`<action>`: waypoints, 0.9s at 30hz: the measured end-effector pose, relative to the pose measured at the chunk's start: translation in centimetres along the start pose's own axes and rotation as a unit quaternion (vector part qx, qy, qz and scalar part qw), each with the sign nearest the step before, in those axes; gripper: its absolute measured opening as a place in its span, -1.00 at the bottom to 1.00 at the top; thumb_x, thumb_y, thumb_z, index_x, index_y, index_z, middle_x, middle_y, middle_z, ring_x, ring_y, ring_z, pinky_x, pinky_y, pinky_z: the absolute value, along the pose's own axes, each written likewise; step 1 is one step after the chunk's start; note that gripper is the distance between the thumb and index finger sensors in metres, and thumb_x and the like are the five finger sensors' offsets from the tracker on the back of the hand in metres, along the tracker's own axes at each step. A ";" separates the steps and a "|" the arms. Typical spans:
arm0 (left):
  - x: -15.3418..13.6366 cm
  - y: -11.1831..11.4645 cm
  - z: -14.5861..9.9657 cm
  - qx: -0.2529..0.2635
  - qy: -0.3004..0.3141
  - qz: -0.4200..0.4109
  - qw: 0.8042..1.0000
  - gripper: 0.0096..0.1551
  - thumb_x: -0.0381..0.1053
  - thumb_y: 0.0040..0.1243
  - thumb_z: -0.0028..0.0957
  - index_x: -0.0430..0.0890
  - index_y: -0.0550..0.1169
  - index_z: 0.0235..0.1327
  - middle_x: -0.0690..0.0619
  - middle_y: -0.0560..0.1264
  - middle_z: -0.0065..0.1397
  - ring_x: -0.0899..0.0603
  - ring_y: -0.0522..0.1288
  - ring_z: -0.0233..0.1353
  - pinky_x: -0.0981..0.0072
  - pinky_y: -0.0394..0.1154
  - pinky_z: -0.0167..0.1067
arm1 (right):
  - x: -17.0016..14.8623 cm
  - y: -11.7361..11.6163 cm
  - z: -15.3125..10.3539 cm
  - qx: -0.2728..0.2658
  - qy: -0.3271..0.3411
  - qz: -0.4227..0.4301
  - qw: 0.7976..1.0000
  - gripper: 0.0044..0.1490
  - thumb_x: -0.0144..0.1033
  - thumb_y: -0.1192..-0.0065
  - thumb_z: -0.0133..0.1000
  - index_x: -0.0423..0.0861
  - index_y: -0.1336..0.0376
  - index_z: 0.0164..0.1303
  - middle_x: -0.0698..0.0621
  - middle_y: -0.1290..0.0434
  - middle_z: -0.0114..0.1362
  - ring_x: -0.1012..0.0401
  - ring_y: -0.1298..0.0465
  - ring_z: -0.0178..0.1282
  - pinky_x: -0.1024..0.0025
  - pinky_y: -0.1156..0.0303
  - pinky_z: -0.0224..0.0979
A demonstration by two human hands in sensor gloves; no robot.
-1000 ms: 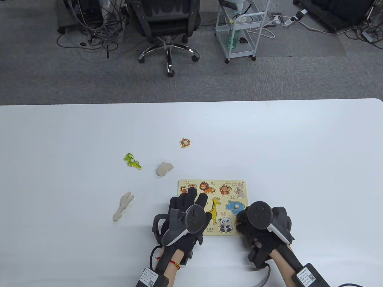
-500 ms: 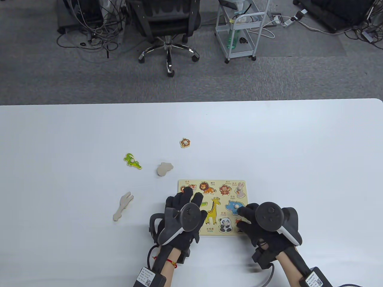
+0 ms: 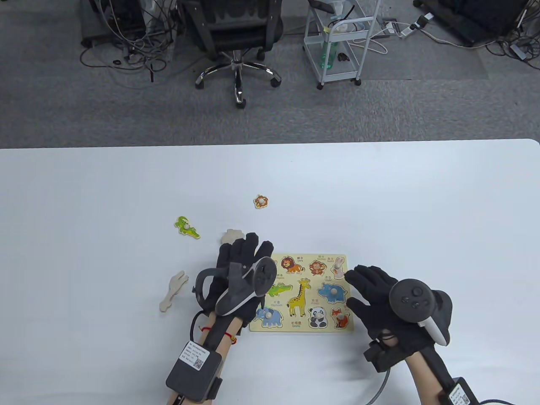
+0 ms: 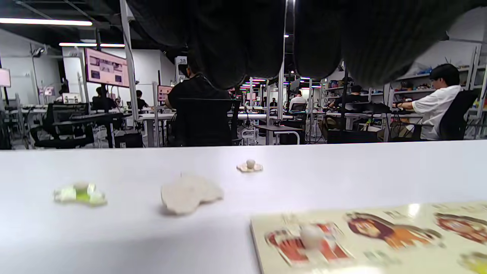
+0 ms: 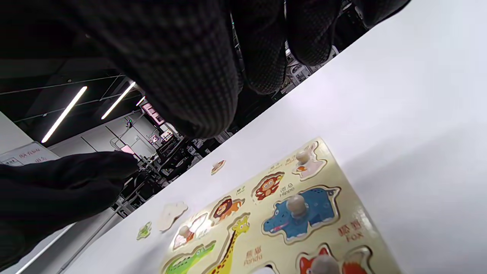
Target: Fit puzzle pieces into frame
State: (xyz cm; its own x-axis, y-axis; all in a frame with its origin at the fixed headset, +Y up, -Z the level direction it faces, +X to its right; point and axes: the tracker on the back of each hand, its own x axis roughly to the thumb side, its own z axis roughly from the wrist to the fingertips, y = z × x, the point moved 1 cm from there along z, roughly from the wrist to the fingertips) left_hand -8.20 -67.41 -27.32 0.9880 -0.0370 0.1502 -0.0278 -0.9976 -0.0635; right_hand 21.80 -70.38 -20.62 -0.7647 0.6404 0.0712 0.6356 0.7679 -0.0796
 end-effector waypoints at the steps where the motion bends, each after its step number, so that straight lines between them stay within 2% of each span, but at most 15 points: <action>1: 0.0 -0.3 0.7 0.001 -0.001 0.009 1.000 -0.35 0.28 0.35 -0.06 0.34 0.50 0.38 0.17 0.43 0.65 -0.11 0.49 0.62 -0.03 0.31 0.56 | -0.1 0.0 0.0 0.001 -0.003 0.002 1.000 -0.25 -0.22 -0.66 -0.08 -0.01 -0.40 0.36 -0.15 -0.39 0.61 -0.17 -0.28 0.66 -0.36 -0.11 0.59; 3: 0.3 -0.9 2.5 0.015 0.003 0.030 0.999 -0.38 0.26 0.38 -0.07 0.35 0.54 0.33 0.21 0.49 0.60 -0.06 0.54 0.58 0.01 0.34 0.56 | -0.3 0.1 0.1 -0.002 -0.010 0.003 1.000 -0.24 -0.23 -0.66 -0.08 -0.01 -0.40 0.37 -0.15 -0.39 0.62 -0.16 -0.27 0.66 -0.35 -0.10 0.60; 5: 0.5 -1.1 4.7 0.003 -0.006 0.062 0.998 -0.40 0.26 0.40 -0.09 0.37 0.56 0.29 0.25 0.52 0.58 -0.03 0.56 0.57 0.04 0.36 0.58 | -0.5 0.0 0.1 -0.002 -0.011 0.009 1.000 -0.24 -0.23 -0.66 -0.08 -0.01 -0.40 0.37 -0.15 -0.38 0.62 -0.16 -0.26 0.67 -0.35 -0.09 0.61; 9: 0.2 -0.6 8.5 -0.016 -0.049 0.067 0.996 -0.44 0.26 0.43 -0.12 0.41 0.60 0.23 0.30 0.55 0.55 0.03 0.58 0.56 0.09 0.35 0.61 | -0.6 -0.1 0.2 -0.005 -0.014 0.014 1.000 -0.24 -0.23 -0.66 -0.08 -0.01 -0.40 0.37 -0.14 -0.38 0.62 -0.16 -0.26 0.67 -0.35 -0.08 0.61; 12: -0.2 0.7 11.2 -0.043 -0.093 0.042 0.994 -0.44 0.26 0.43 -0.11 0.43 0.60 0.22 0.32 0.55 0.55 0.03 0.57 0.56 0.09 0.33 0.64 | -0.8 -0.1 0.3 -0.007 -0.017 0.018 1.000 -0.27 -0.23 -0.66 -0.08 0.00 -0.41 0.35 -0.14 -0.38 0.62 -0.16 -0.27 0.67 -0.35 -0.08 0.61; 16: -0.1 2.9 14.1 -0.068 -0.142 0.060 0.986 -0.42 0.28 0.43 -0.12 0.49 0.57 0.25 0.38 0.49 0.61 0.05 0.49 0.63 0.11 0.26 0.70 | -0.8 0.4 0.4 -0.026 -0.003 0.001 1.000 -0.27 -0.21 -0.65 -0.07 0.00 -0.41 0.35 -0.15 -0.39 0.61 -0.18 -0.29 0.64 -0.36 -0.11 0.58; 19: 0.2 4.5 15.6 -0.079 -0.159 0.073 0.981 -0.40 0.28 0.43 -0.11 0.51 0.54 0.27 0.41 0.48 0.61 0.06 0.46 0.65 0.13 0.23 0.73 | -1.1 0.7 0.4 -0.039 -0.013 -0.021 0.999 -0.27 -0.20 -0.64 -0.07 0.00 -0.41 0.34 -0.14 -0.40 0.61 -0.18 -0.30 0.64 -0.35 -0.11 0.59; 23: 0.6 7.0 17.6 -0.096 -0.180 0.096 0.974 -0.39 0.27 0.41 -0.07 0.55 0.50 0.30 0.45 0.45 0.62 0.11 0.44 0.67 0.17 0.20 0.76 | -1.5 0.9 0.5 -0.041 -0.021 -0.004 0.999 -0.28 -0.21 -0.64 -0.07 -0.02 -0.41 0.34 -0.15 -0.40 0.60 -0.19 -0.30 0.63 -0.36 -0.10 0.59; 27: 0.3 9.5 18.6 -0.141 -0.205 0.113 0.962 -0.39 0.25 0.38 -0.03 0.56 0.47 0.32 0.47 0.45 0.62 0.12 0.43 0.67 0.18 0.19 0.78 | -1.7 1.0 0.6 -0.042 -0.025 0.001 0.999 -0.28 -0.21 -0.63 -0.06 -0.02 -0.42 0.34 -0.16 -0.39 0.60 -0.20 -0.30 0.63 -0.36 -0.09 0.59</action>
State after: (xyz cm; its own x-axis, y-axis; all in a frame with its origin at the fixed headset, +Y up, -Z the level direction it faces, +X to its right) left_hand -5.39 -75.81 -46.21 0.9271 -0.2859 -0.2422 -0.2314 -0.9452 0.2302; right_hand 23.71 -70.73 -21.39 -0.7664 0.6420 0.0212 0.6422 0.7665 0.0052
